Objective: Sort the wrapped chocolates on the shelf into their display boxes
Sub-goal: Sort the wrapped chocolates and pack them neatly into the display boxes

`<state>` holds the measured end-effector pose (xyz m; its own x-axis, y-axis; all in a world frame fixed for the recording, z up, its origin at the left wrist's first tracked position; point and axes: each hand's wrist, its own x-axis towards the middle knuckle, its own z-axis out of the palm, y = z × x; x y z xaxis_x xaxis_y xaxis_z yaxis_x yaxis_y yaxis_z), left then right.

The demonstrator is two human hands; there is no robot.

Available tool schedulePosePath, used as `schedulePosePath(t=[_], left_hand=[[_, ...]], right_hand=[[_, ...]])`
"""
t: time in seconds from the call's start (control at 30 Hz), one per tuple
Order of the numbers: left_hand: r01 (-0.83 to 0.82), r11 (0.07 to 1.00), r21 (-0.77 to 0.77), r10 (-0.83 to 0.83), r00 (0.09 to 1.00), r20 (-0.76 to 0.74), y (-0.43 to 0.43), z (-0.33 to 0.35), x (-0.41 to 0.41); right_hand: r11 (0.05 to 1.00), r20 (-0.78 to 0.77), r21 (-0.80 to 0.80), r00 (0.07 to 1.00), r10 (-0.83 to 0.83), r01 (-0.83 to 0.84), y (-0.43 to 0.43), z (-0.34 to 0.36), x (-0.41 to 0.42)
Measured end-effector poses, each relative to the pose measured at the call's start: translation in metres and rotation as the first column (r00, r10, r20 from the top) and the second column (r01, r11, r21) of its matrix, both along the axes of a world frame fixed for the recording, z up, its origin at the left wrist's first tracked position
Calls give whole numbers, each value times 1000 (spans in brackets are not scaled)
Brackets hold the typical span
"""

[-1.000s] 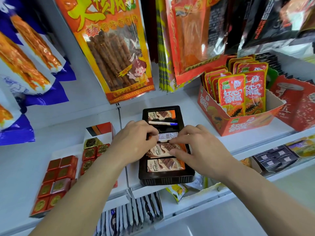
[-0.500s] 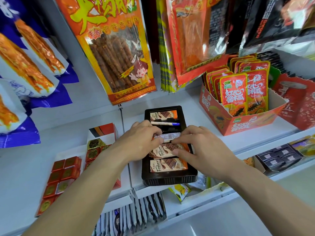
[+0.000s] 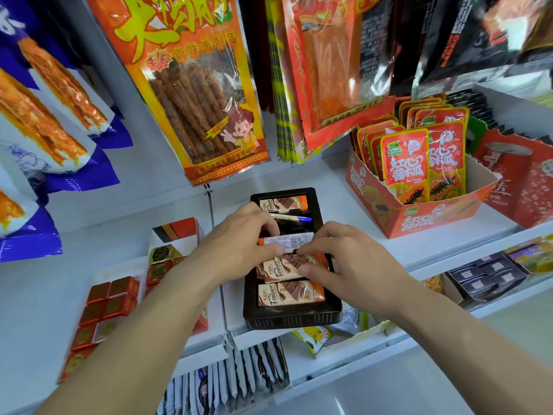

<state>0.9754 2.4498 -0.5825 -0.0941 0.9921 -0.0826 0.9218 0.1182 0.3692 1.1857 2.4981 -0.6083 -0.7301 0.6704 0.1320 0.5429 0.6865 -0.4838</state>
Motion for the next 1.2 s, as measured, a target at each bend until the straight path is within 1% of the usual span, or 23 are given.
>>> schedulePosePath(t=[0.1, 0.17, 0.3, 0.47, 0.57, 0.7, 0.9, 1.0, 1.13, 1.2], left_hand=[[4, 996, 94, -6, 1000, 27, -8, -2, 1], [6, 993, 117, -11, 999, 42, -12, -5, -2], [-54, 994, 99, 47, 996, 71, -18, -8, -2], [-85, 996, 23, 84, 996, 20, -16, -7, 0], [-63, 998, 19, 61, 995, 76, -13, -4, -2], [-85, 994, 71, 71, 980, 184, -10, -3, -3], [-141, 977, 163, 98, 965, 245, -11, -6, -6], [-164, 966, 198, 109, 958, 264, -24, -2, -9], [-72, 996, 59, 55, 965, 255, -51, -3, -5], [-89, 995, 54, 70, 959, 275, -52, -5, -6]], right_hand=[[1000, 0, -5, 1000, 4, -4, 0, 1, 1], [1000, 3, 1, 1000, 7, -7, 0, 2, 1], [1000, -8, 2, 1000, -3, 3, -2, 1, 3], [1000, -7, 0, 1000, -12, 12, -3, 1, 3], [1000, -14, -5, 1000, -12, 12, -2, 1, 3], [1000, -31, -17, 999, -7, 7, -1, 0, 3], [1000, -38, -9, 999, -17, 17, -1, 0, 2], [1000, -35, 19, 999, -20, 21, -1, 0, 1], [999, -76, 8, 997, -33, 33, -1, 2, 0], [994, -168, -93, 984, -65, 50, 1, 5, 1]])
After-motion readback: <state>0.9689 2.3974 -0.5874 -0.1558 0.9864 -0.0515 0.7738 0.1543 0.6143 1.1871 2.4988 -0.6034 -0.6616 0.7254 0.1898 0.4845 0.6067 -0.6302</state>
